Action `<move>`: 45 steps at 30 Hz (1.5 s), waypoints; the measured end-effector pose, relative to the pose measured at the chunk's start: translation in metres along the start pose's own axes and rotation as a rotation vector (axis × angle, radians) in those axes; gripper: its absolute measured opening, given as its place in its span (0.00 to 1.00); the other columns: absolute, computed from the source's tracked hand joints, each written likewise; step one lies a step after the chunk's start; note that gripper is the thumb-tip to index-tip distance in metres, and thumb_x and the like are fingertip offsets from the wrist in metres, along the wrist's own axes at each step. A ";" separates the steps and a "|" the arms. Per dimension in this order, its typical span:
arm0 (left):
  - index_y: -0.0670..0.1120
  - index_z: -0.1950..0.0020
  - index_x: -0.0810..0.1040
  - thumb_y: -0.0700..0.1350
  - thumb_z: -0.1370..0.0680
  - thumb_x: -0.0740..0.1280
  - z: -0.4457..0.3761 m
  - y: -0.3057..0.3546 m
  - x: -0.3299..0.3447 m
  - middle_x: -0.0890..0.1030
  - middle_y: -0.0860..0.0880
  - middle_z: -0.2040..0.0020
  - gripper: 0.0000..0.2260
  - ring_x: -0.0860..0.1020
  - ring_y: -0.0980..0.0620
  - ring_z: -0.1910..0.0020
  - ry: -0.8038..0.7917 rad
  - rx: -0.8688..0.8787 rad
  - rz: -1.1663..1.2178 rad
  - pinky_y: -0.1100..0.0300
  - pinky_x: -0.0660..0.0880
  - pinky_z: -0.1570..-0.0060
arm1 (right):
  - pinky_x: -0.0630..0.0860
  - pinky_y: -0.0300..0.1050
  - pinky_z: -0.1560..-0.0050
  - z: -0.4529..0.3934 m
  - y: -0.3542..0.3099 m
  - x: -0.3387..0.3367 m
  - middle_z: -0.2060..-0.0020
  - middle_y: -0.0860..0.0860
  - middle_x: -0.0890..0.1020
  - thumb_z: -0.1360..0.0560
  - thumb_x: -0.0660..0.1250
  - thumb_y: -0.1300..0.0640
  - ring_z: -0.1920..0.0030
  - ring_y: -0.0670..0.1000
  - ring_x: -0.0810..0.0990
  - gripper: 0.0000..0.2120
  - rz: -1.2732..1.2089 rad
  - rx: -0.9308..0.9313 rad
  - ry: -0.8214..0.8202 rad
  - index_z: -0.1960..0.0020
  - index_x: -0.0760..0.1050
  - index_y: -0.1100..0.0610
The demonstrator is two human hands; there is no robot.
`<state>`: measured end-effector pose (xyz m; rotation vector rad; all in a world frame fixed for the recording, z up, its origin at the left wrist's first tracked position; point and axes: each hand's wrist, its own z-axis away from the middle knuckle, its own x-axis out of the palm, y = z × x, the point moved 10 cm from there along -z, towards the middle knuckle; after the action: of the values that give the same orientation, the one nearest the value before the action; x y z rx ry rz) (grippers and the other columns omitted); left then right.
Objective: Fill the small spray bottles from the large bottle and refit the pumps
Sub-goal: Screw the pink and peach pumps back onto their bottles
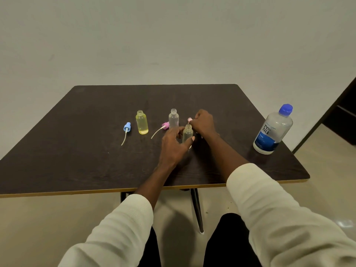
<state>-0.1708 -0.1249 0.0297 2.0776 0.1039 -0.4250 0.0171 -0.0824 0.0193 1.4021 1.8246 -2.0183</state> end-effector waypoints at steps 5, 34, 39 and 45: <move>0.45 0.43 0.80 0.45 0.27 0.76 0.001 -0.001 0.002 0.80 0.50 0.51 0.14 0.77 0.54 0.53 -0.018 -0.011 -0.011 0.73 0.71 0.56 | 0.76 0.46 0.53 0.006 -0.006 -0.012 0.50 0.55 0.82 0.24 0.68 0.59 0.52 0.51 0.79 0.10 -0.160 0.013 0.019 0.44 0.79 0.60; 0.46 0.41 0.82 0.45 0.26 0.75 0.006 0.000 -0.005 0.81 0.57 0.54 0.14 0.78 0.66 0.57 -0.022 -0.084 0.039 0.68 0.75 0.56 | 0.78 0.40 0.48 0.106 -0.086 -0.068 0.54 0.55 0.84 0.22 0.66 0.64 0.54 0.43 0.81 0.06 -0.664 -0.319 0.050 0.48 0.80 0.58; 0.52 0.50 0.81 0.44 0.25 0.74 0.010 0.000 -0.017 0.81 0.57 0.58 0.07 0.79 0.60 0.58 0.034 -0.133 0.127 0.73 0.73 0.61 | 0.78 0.36 0.48 0.110 -0.078 -0.047 0.50 0.52 0.84 0.24 0.65 0.68 0.49 0.46 0.82 0.13 -0.569 -0.295 -0.023 0.41 0.79 0.60; 0.48 0.48 0.83 0.45 0.25 0.74 0.011 -0.007 -0.027 0.84 0.54 0.55 0.07 0.81 0.59 0.55 -0.010 -0.124 0.099 0.66 0.77 0.56 | 0.80 0.49 0.45 0.114 -0.072 -0.024 0.48 0.52 0.84 0.23 0.66 0.66 0.46 0.49 0.82 0.12 -0.498 -0.254 -0.093 0.41 0.79 0.58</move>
<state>-0.2005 -0.1279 0.0275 1.9492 0.0202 -0.3595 -0.0757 -0.1673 0.0738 0.8307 2.4641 -1.8964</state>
